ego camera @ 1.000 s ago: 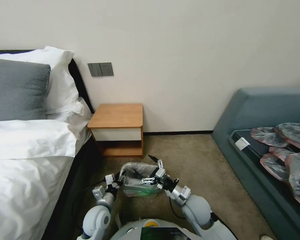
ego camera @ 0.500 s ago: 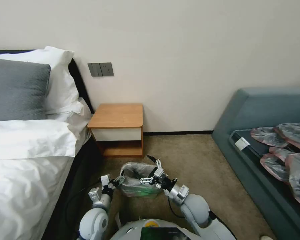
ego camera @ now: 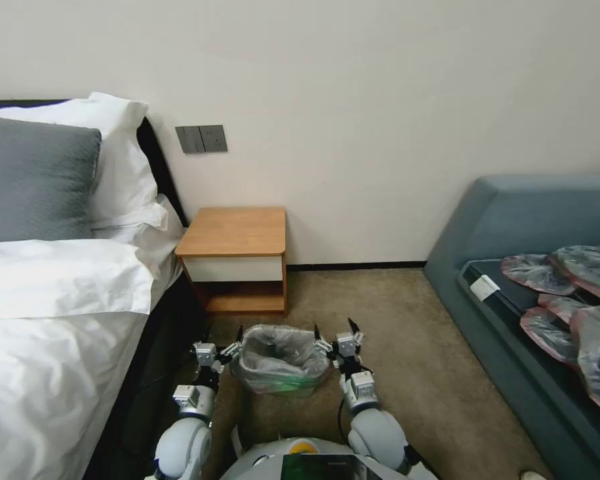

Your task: Pick up the garbage bag from the table and place it over the trash can.

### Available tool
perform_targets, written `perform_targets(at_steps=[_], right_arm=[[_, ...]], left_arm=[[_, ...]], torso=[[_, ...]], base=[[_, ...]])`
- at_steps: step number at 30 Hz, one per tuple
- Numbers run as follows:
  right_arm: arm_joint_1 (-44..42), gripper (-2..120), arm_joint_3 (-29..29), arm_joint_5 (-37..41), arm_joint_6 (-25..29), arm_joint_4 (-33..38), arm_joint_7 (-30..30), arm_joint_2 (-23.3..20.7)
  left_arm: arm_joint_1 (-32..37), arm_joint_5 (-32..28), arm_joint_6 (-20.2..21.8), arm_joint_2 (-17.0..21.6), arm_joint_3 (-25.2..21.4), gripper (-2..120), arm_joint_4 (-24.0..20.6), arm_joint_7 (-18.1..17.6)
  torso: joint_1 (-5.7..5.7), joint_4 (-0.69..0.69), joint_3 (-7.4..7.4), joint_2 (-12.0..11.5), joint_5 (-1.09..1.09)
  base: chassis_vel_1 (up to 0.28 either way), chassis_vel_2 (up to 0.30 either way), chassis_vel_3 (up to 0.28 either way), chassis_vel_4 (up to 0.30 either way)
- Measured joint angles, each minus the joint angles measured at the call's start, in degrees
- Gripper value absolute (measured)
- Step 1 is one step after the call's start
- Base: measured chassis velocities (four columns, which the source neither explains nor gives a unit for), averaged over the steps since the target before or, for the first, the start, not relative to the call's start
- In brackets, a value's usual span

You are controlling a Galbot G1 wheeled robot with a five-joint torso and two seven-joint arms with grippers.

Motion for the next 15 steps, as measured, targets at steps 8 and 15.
perform_targets(at_steps=[8,15], right_arm=[[-0.94,100,3.55,-4.92,6.09,-3.42,2.31,4.82],[-1.03,100,4.40,-4.92,6.56,-3.44,1.16,5.03]], left_arm=[[-1.26,-3.55,-4.47,-0.01,-0.83,99,1.06,-0.88],[-1.22,-4.28,-4.55,0.36,-0.87,99,0.98,-0.86]], torso=[[0.00,0.01,0.00,0.00,0.00],[0.00,0.01,0.00,0.00,0.00]], base=[[0.000,0.000,0.000,0.000],[0.000,0.000,0.000,0.000]])
